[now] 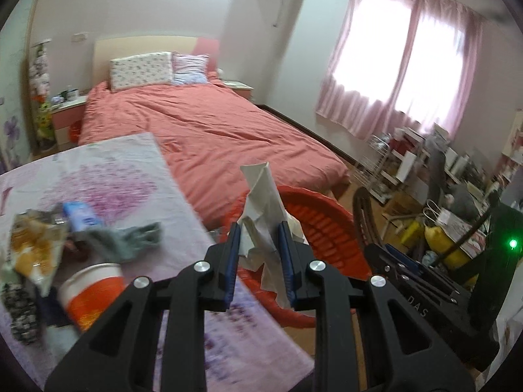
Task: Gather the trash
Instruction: 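Carry both items over the orange basket and open both tools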
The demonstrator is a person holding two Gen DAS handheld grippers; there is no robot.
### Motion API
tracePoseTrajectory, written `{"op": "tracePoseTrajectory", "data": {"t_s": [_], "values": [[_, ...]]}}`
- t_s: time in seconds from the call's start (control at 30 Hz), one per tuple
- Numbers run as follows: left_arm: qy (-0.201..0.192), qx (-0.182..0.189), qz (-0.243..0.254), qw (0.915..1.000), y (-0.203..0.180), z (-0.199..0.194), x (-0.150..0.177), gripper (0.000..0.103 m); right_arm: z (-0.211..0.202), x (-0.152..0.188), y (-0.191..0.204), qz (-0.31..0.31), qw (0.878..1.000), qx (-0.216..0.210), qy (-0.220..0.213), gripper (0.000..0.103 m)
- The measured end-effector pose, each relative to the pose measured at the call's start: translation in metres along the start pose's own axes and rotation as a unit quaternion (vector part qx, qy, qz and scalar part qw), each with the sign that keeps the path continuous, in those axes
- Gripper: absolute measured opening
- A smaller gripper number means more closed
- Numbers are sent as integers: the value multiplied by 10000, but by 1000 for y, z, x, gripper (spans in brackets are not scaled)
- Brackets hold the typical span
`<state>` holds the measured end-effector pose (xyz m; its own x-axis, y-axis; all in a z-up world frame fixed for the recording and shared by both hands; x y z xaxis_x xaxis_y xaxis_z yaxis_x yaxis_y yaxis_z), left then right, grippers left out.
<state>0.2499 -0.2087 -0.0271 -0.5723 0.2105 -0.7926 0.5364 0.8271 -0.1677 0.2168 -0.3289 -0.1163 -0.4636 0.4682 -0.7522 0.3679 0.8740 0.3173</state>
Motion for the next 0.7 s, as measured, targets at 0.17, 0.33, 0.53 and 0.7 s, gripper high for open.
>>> {"op": "tracePoseTrajectory", "data": {"t_s": [0.17,0.33,0.53,0.7], "values": [[135,203,109,9996,-19,32,0,24,11,-5,-19,244,9997,25,5,30],[283,267,148,9991,-30,63,-1,28,24,-12,-32,433,9991,-9,32,30],[450,58,56,9990,-14,82,5,50,34,-13,-38,547,9984,-25,112,50],[539,-173,-37,9984,10,77,11,56,26,-9,-36,507,9986,71,105,50]]}}
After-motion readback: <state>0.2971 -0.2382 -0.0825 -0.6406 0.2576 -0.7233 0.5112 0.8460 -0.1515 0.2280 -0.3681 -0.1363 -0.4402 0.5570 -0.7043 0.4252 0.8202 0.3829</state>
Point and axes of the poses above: each gripper's, at about its wrist camera, not at the fingertips, and z roughly the way its jaws point, y to its left, x to its underside, the point moved 9 cm from there along z, roughly the way its jaws point, and after that the axes turned 4 degrees about z, right-handed, at the moved point
